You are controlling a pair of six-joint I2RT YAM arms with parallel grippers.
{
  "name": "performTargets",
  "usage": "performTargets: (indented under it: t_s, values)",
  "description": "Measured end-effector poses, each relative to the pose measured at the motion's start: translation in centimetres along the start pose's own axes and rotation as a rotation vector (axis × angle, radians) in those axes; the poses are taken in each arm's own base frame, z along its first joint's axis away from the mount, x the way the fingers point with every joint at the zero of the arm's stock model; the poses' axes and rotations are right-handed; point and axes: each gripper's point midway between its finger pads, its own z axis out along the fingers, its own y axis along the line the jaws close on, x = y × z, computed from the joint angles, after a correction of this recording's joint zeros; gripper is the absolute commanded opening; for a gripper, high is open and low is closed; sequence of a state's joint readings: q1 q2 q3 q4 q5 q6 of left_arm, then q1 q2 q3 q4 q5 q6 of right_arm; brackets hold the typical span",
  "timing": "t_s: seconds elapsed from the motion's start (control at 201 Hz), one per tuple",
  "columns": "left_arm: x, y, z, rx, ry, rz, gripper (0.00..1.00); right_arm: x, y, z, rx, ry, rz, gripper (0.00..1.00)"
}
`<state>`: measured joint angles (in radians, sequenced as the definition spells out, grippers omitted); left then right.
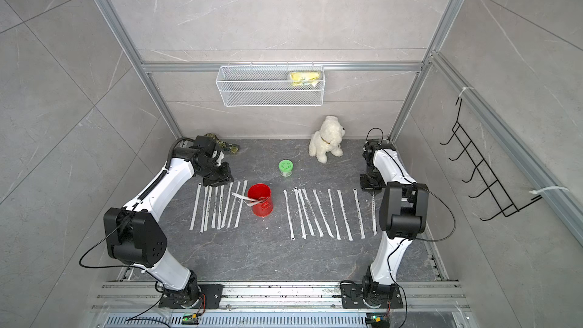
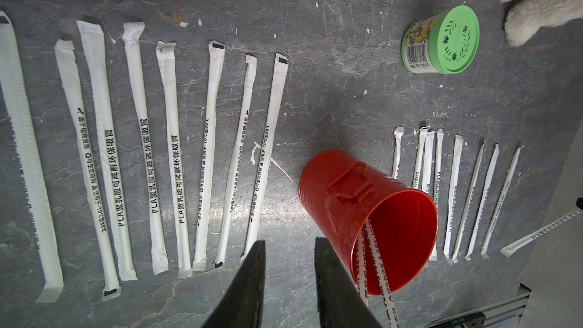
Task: Take the straws out of the storage container
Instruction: Place the straw at the center of the board.
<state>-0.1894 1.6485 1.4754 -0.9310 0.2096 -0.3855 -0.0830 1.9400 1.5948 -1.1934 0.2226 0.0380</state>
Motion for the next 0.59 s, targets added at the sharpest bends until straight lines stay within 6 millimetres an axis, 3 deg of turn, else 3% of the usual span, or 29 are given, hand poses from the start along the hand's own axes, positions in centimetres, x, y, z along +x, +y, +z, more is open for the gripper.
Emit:
performTargets:
  t_s: [0.194,0.418,0.592]
  values:
    - [-0.3,-0.2,0.1,0.007,-0.010,0.003,0.31,0.4,0.6,2.5,0.002,0.085,-0.005,0.15]
    - [-0.3,0.0,0.8,0.004,0.005,0.000,0.31,0.6,0.6,2.7,0.003,0.099,0.001,0.30]
    - [-0.2,-0.1,0.9,0.005,0.008,0.000,0.31,0.7,0.6,2.7,0.003,0.099,0.004,0.33]
